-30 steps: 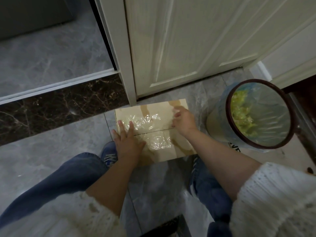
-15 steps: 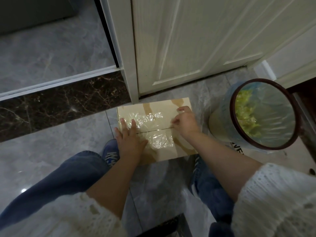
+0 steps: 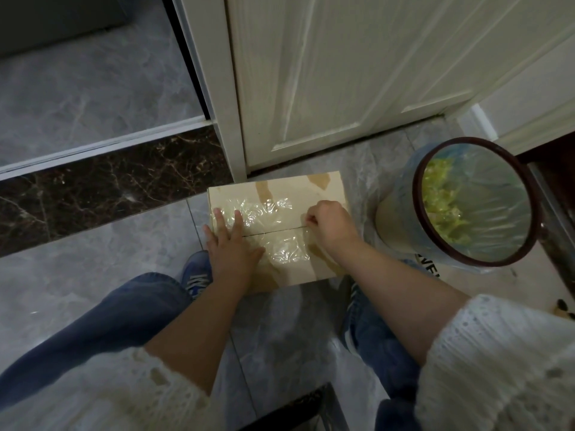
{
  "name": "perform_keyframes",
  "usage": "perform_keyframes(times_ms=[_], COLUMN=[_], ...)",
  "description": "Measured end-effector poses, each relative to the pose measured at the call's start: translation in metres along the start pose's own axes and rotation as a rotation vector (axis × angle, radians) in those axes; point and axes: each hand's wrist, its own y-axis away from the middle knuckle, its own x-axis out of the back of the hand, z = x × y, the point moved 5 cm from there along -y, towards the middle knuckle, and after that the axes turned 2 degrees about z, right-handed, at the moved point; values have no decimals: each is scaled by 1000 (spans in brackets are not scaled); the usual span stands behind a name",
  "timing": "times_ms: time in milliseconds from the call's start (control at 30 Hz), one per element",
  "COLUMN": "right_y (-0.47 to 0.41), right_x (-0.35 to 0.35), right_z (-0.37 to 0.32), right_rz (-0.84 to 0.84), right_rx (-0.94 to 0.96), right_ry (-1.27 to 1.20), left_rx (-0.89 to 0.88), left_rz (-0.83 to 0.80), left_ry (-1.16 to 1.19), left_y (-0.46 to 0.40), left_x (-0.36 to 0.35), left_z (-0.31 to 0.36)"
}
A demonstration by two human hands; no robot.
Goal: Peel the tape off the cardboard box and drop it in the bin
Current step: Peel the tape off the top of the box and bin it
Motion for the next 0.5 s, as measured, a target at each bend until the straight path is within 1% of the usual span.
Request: perform_keyframes(times_ms=[100,233,300,433,467,500], right_y=[0,0,0,0,0,-1], right_x=[-5,-6,-10,-17,-16,-13], right_z=[10,10,13,20,20,20], right_rz=[11,-13,-28,-132,-166,-191], right_rx=[-81,-68,-114,-356,-357,-311], right_ry=[-160,-337,-400,-654,-667,-612], left_rx=[-19,-8,-9,27,29,29], left_rz=[-5,-8,-12,-42,-44,-46], left_ry=[-36,-36,-29,1,4,8], left_y=[-5,-8,-9,-11,-10,-10], left_x=[3,2,3,6,6,6], left_z=[5,6,7,10,11,11])
